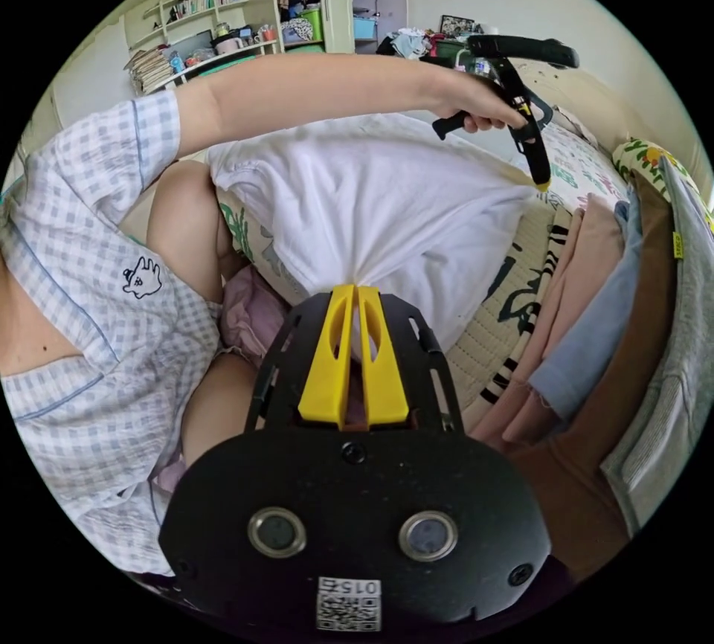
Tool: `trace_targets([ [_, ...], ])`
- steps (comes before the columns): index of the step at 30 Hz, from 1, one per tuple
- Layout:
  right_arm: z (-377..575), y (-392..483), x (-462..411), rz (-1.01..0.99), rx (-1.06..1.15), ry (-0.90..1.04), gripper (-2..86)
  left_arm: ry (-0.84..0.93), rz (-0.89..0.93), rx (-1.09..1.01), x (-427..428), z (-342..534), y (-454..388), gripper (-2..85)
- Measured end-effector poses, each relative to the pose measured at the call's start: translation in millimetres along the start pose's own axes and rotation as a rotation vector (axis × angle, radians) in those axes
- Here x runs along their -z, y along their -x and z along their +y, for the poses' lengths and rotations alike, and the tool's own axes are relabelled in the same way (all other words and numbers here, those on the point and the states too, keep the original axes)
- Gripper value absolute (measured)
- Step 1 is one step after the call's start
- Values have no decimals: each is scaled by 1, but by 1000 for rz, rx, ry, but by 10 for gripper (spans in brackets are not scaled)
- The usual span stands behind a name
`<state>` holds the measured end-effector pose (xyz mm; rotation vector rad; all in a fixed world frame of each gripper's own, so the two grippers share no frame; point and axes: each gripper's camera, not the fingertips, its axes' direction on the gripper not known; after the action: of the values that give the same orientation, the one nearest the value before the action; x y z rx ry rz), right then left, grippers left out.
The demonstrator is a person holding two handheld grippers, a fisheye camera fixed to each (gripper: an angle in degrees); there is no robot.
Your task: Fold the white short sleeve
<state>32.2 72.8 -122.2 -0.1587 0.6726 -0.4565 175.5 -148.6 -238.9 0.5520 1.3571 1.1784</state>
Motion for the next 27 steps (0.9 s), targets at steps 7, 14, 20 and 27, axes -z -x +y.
trace_targets([
  [7,13,-30,41,-39,-113,-50,46,-128,96,64,16,14,21,36],
  [14,92,-68,78,-10,-464,-341,68,-81,114,97,22,25,59,81],
  [20,119,-85,52,-138,-570,-334,96,26,144,61,-34,19,58,86],
  [27,129,-93,32,-166,-612,-347,67,34,190,13,-42,30,72,51],
])
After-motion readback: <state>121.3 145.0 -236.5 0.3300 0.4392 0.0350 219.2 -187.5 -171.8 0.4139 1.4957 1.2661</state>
